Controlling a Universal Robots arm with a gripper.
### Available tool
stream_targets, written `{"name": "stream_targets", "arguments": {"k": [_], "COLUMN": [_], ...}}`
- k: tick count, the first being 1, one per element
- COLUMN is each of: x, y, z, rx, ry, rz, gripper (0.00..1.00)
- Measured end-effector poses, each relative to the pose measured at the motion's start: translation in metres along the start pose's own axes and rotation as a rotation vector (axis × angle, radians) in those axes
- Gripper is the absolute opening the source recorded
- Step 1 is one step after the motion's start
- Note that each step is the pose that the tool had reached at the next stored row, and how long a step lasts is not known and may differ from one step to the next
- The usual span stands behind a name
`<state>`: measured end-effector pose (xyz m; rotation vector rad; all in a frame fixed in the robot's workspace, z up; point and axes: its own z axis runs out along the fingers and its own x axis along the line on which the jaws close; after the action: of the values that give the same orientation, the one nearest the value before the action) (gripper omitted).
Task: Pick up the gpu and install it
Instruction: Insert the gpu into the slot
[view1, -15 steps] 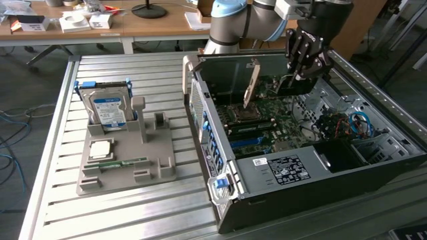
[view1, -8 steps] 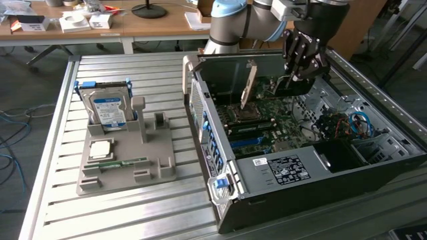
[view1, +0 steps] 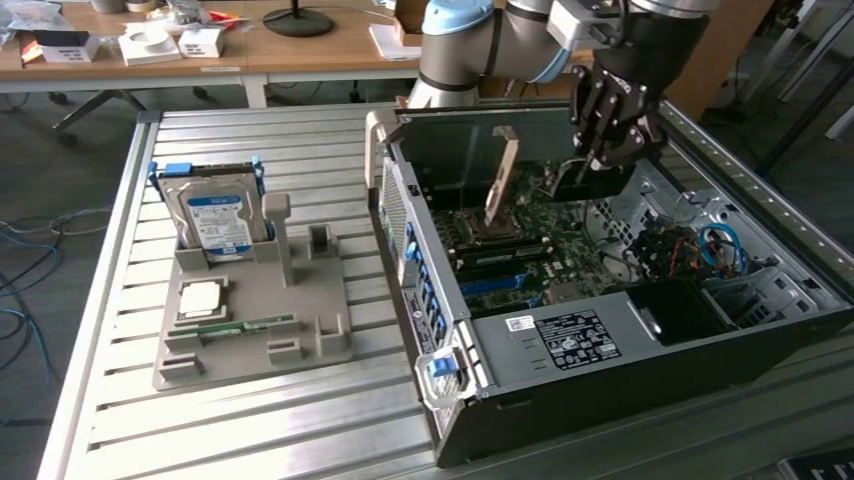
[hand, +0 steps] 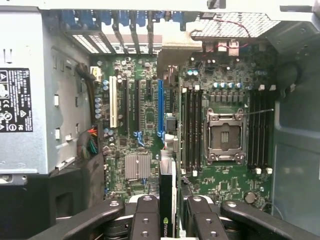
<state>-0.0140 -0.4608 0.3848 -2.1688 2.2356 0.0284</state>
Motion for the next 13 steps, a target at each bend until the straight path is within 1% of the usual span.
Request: {"name": "stream_targets", "arguments": {"k": [4, 13], "x": [0.002, 0.005], "y": [0.0004, 0.0024], "z": [0.0049, 0.0213], "rx": [0.0000, 0.0001], "ry": [0.0000, -0.0001], "rz": [0.000, 0.000], "gripper": [0.26, 0.26]}}
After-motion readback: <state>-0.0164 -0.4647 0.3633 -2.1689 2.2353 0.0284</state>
